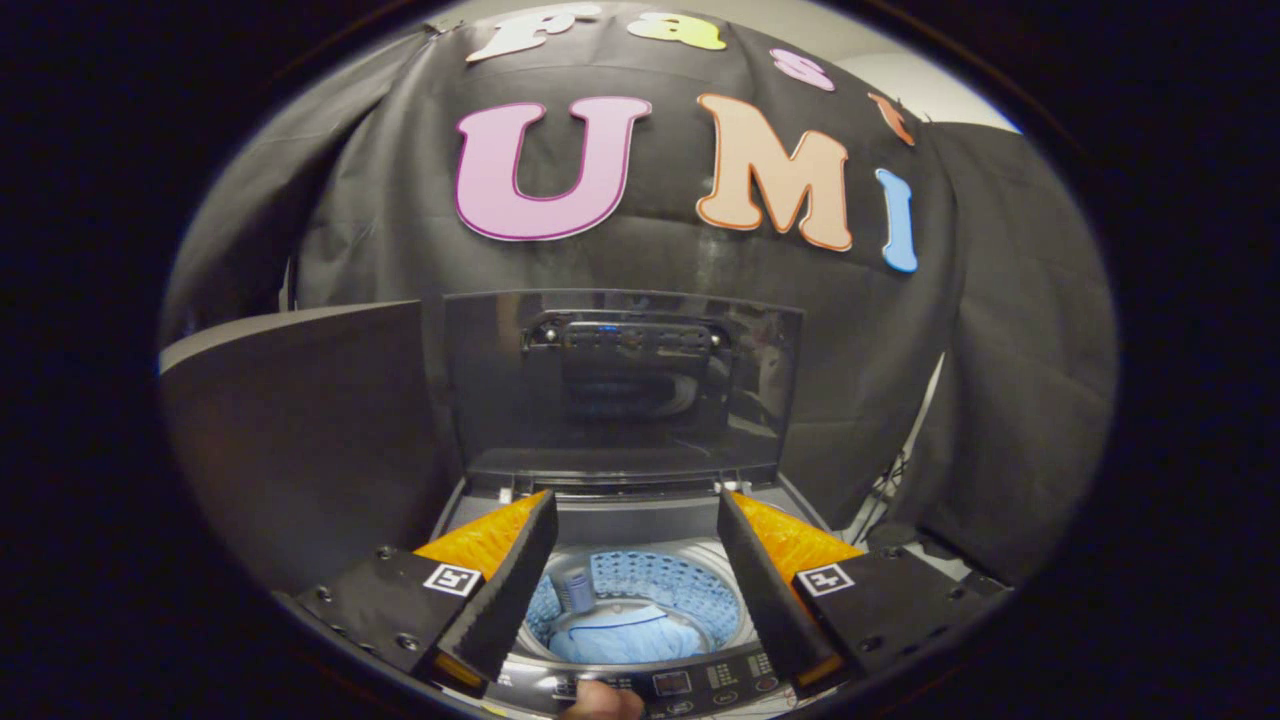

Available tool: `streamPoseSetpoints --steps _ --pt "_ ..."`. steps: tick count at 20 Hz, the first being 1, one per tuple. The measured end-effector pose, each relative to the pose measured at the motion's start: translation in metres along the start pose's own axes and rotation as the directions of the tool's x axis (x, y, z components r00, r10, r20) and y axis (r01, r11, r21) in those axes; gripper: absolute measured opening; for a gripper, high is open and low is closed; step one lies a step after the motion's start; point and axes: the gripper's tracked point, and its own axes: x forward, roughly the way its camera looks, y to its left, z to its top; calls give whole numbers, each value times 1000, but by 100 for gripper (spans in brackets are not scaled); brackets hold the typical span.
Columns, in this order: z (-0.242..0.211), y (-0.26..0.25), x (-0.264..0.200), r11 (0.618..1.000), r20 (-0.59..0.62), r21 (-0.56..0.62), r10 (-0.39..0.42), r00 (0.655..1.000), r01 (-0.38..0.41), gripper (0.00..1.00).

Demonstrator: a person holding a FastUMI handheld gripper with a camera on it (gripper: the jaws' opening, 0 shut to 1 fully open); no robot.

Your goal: Put the clothes into the washing machine and then close the washing machine lid.

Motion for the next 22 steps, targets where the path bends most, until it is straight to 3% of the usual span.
streamPoseSetpoints --steps 5,12,19,22 --pt "58 -9 -16 998 131 -49 -26 991 32 99" --pt "134 -27 -7 998 261 30 -57 964 51 99" --pt "132 -21 30 998 144 -43 -31 989 38 99" --pt "145 -6 55 999 124 -38 17 992 -13 99"
